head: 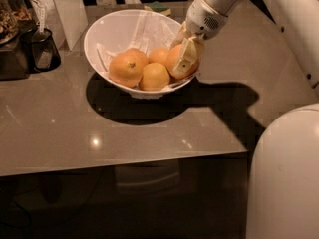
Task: Pick orange from white bowl
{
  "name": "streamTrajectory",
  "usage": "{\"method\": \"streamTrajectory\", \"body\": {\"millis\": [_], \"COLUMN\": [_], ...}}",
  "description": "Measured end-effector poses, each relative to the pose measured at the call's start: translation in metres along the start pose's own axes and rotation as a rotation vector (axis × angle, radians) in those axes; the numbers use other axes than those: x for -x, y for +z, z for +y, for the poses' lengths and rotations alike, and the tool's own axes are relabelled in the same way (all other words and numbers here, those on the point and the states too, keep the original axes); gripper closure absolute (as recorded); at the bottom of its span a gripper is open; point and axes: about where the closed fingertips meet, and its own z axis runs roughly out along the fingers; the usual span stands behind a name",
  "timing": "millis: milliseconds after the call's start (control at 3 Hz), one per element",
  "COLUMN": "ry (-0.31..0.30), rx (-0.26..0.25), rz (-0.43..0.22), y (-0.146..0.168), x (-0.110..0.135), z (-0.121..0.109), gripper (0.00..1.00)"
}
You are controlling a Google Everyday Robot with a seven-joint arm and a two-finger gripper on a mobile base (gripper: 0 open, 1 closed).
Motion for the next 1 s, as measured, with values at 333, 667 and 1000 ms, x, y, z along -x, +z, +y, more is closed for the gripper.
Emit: {"method": "streamTrajectory", "body": {"millis": [333,667,1000], "ry": [0.000,0.000,0.000], "rx": [0.000,0.000,0.000], "rz": [0.000,0.000,0.000], "y": [0.0000,0.0000,0.0000], "x": [0.0000,0.0000,0.0000], "z": [0.0000,0.0000,0.0000], "gripper": [0.66,0.89,1.00]}}
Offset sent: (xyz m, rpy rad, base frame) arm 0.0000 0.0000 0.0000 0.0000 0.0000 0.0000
